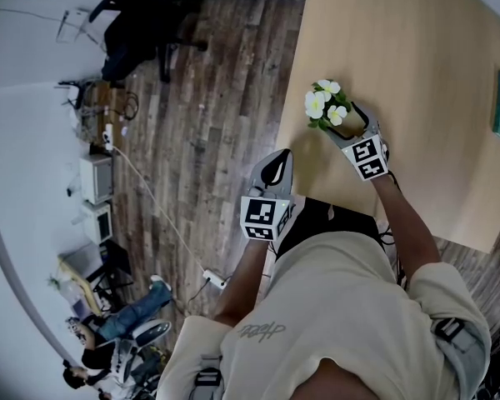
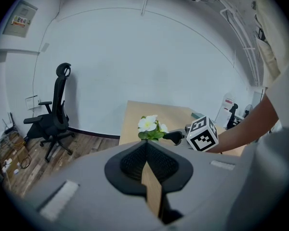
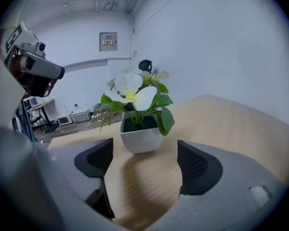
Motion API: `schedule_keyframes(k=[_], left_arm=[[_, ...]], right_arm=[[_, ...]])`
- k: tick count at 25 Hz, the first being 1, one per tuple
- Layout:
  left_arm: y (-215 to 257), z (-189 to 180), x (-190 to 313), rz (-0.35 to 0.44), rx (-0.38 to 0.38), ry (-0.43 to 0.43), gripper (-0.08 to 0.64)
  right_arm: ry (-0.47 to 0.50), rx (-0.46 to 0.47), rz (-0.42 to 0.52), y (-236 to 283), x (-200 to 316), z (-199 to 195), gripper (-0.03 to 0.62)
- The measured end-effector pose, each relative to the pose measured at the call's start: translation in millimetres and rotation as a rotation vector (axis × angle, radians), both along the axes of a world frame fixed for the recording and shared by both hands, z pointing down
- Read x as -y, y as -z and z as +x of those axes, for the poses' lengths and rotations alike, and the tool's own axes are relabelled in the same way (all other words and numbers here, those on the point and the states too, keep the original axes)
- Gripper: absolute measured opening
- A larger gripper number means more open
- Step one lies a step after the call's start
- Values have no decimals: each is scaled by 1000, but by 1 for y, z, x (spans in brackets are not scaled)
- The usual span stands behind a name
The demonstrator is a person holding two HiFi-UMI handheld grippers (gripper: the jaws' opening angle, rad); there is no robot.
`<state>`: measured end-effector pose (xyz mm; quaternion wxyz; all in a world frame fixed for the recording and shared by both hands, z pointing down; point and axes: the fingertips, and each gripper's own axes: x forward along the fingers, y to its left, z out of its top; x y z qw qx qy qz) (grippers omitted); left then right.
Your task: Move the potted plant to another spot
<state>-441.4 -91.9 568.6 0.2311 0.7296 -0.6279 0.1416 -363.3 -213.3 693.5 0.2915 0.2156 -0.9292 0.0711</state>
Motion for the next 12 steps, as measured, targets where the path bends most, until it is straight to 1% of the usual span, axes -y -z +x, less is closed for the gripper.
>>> schedule_keyframes(k=[4, 7, 9, 10, 12], left_arm=[[-7, 12, 2, 3, -1, -37, 15], [-1, 18, 5, 14, 3, -61, 17], [6, 17, 10, 37, 12, -65, 15], [9, 16, 13, 49, 16, -65, 15], [13, 15, 14, 61, 20, -64, 15]], right_arm=[[-40, 26, -30, 1, -6, 21, 417], [-49, 35, -41, 11, -17, 38, 402], [-44, 49, -26, 20, -21, 45, 348], [-42, 62, -15, 25, -22, 49, 332], [-46, 87, 4, 34, -26, 55, 271]])
